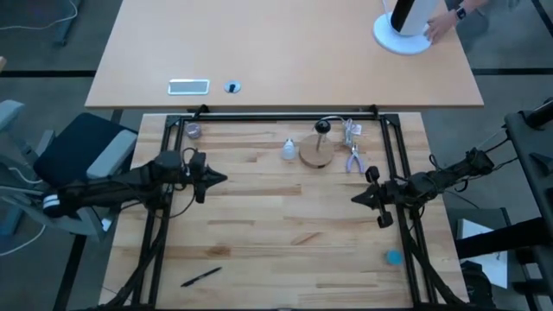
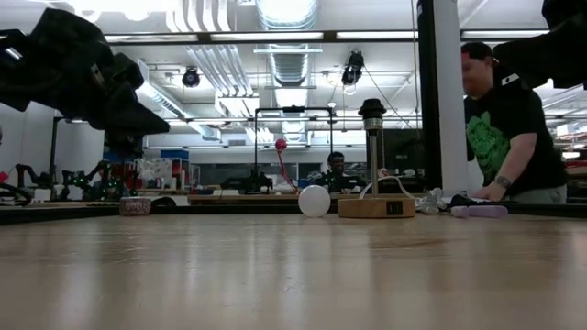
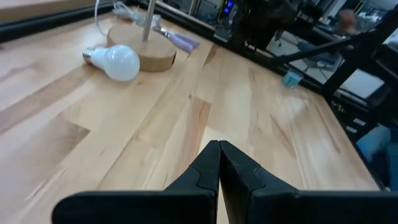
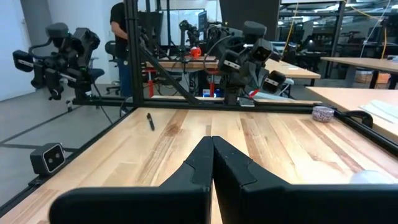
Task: Screw lightbulb
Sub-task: Return to Home Position
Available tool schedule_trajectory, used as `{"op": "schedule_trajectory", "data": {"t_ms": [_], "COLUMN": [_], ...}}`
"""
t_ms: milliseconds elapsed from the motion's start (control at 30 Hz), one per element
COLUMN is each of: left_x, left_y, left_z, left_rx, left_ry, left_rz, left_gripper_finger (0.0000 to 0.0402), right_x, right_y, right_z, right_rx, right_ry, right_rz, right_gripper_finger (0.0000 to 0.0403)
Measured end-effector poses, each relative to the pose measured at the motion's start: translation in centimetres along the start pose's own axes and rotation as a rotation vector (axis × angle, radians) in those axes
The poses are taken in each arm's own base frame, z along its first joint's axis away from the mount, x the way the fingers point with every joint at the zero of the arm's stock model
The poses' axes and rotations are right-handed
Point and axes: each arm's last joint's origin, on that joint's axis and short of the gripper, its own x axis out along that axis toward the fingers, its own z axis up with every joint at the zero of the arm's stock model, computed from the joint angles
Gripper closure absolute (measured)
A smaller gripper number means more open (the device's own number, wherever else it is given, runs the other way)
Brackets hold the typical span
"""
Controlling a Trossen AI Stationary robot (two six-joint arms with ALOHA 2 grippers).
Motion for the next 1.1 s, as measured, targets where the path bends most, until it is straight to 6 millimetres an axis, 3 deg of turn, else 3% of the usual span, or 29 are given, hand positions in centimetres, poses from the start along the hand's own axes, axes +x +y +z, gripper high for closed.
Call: {"op": "schedule_trajectory", "data": {"t_ms": [1100], "left_x": [1.8], "left_y": [1.1], "left_z": [-1.6], "left_rx": [-0.053], "left_ry": [0.187], "left_rz": [0.063], "left_gripper_finger": [0.0401], "right_x": [0.0], "right_y": [0.0], "right_z": [0.0], "right_rx": [0.000], "right_ry": [0.000], "right_rz": [0.000], "right_gripper_finger": [0.0403]}}
